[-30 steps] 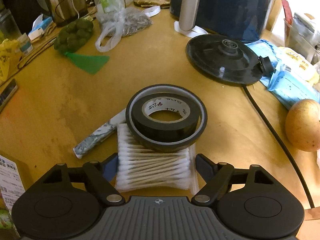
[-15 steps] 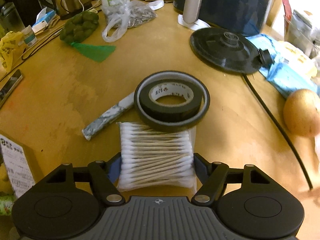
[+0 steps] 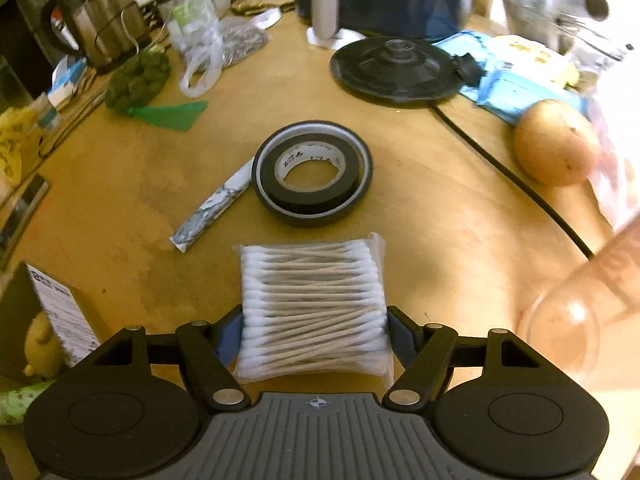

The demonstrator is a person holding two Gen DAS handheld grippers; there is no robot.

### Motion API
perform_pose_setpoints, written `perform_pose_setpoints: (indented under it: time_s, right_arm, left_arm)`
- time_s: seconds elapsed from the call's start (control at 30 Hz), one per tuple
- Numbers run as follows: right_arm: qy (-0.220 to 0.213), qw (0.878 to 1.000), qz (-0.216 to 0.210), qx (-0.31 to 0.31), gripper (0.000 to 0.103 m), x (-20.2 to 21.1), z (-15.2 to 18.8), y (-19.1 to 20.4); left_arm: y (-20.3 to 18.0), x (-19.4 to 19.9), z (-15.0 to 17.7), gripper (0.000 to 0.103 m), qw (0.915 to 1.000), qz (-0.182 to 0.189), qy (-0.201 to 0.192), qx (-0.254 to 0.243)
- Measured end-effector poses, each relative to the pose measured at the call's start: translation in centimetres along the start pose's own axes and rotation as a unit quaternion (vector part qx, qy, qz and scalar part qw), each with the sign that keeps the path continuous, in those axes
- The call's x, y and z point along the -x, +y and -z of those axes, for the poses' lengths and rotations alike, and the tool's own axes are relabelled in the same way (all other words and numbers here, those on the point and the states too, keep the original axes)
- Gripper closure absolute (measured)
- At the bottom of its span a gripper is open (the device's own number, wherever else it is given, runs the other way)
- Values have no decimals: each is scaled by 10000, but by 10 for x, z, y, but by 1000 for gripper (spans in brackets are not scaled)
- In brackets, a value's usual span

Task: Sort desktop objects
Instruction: 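Close the right gripper on the cotton swab pack, then lift the swab pack with the right gripper while the left reaches toward the grey marbled strip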

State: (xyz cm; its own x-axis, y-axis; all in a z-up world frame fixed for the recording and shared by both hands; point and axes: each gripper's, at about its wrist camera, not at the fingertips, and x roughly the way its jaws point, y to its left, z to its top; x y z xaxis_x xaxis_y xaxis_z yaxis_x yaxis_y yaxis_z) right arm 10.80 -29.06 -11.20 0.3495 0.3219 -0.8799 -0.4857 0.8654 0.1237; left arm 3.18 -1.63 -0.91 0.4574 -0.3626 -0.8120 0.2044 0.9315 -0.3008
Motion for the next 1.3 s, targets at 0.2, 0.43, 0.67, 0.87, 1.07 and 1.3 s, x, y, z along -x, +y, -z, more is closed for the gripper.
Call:
perform_pose_setpoints:
  time_s: [0.2, 0.43, 0.67, 0.87, 1.07, 1.3]
  right_arm:
    - [-269, 9994, -47, -231, 28, 25, 8, -1]
    - [-582, 9973, -89, -445, 28, 57, 17, 1]
    - [-845, 9939, -144, -697, 28, 85, 26, 1]
    - [-1018, 9901, -188, -943, 28, 105, 36, 0]
    - [-1114, 9870, -188, -1147, 28, 117, 46, -1]
    - [-1215, 9816, -160, -1466, 28, 128, 56, -9]
  left_arm:
    - [-4, 2, 2, 36, 10000, 0, -51, -47]
    - [-10, 3, 0, 36, 9999, 0, -106, -127]
    - [-16, 1, -8, 36, 9994, -15, -166, -296]
    - [-23, -3, -19, 36, 9985, -30, -167, -527]
    - [-30, -9, -30, 36, 9966, -33, -151, -815]
    - [-39, -23, -41, 36, 9938, -68, -61, -1110]
